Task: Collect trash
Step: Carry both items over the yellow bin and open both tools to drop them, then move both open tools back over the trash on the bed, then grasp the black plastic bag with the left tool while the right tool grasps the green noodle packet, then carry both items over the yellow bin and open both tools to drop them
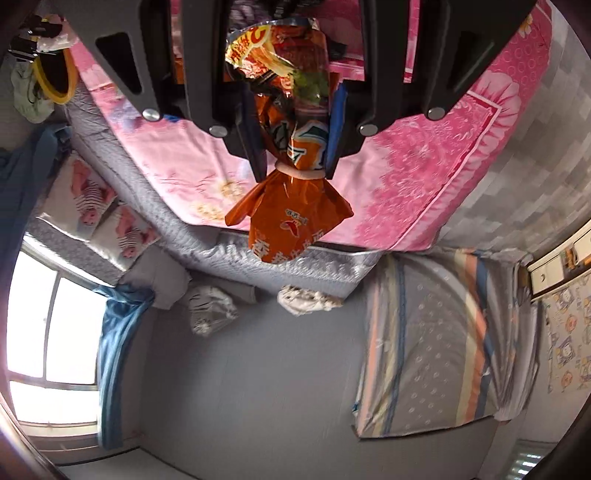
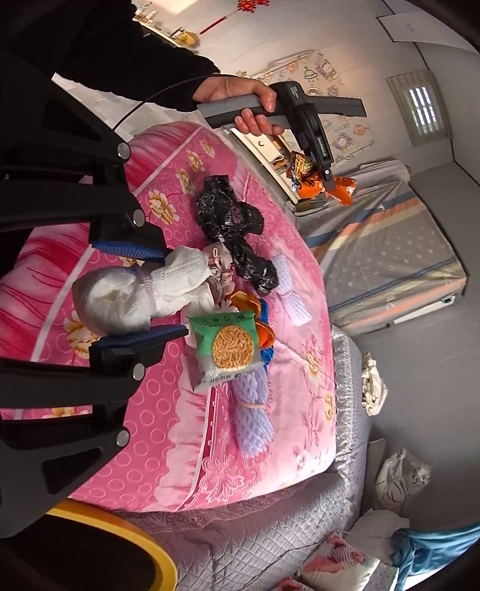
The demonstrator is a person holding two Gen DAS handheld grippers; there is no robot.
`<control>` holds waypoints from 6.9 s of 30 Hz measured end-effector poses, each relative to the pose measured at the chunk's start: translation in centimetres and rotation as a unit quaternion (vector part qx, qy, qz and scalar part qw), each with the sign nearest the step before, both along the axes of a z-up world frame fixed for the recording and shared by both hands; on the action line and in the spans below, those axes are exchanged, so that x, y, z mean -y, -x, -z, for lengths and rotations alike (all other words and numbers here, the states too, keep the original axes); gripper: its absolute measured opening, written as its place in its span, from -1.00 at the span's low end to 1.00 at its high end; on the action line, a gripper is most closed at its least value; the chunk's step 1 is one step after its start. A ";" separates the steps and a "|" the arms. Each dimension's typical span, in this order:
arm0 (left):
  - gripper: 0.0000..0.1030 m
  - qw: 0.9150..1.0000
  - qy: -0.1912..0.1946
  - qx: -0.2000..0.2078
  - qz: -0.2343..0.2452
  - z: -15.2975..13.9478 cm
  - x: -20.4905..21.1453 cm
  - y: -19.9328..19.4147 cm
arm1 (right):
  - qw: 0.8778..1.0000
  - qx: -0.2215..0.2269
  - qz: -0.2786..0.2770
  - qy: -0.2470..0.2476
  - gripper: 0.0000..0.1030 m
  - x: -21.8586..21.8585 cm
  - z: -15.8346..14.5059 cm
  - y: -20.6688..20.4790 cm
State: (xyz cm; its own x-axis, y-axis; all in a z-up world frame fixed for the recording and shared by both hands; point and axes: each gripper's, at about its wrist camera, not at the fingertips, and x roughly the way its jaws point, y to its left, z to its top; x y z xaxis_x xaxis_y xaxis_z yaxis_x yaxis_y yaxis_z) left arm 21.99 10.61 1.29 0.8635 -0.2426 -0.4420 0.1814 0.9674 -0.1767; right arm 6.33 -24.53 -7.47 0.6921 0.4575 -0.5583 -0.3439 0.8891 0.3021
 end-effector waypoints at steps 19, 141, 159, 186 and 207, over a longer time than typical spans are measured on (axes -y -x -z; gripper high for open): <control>-0.43 0.964 0.026 0.058 0.259 -3.6 21.4 7.9 | 0.956 0.147 0.254 -0.020 -0.39 13.5 -6.5 10.8; 0.84 0.995 -0.012 -0.066 0.079 11.3 0.5 4.8 | 0.988 0.006 0.114 0.107 0.72 -2.9 3.2 -9.4; 0.52 0.986 -0.030 -0.126 0.106 13.9 2.4 2.4 | 0.989 -0.051 0.101 0.095 0.68 -2.7 5.9 -12.3; -0.40 0.992 0.008 -0.100 0.081 10.9 0.5 4.6 | 0.992 -0.011 0.108 0.060 0.19 -1.9 2.5 -9.4; -0.40 0.996 0.022 -0.005 0.082 3.7 2.3 8.0 | 0.987 0.064 0.141 0.034 0.19 1.1 -3.7 -3.5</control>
State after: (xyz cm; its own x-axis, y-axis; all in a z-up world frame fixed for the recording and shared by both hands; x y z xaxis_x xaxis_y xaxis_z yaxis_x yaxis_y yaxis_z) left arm 13.96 8.28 -2.45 0.8068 -0.3989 -0.4358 0.3339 0.9164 -0.2206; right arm 9.79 -25.65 -3.72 0.8537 0.2008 -0.4805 -0.1107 0.9716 0.2094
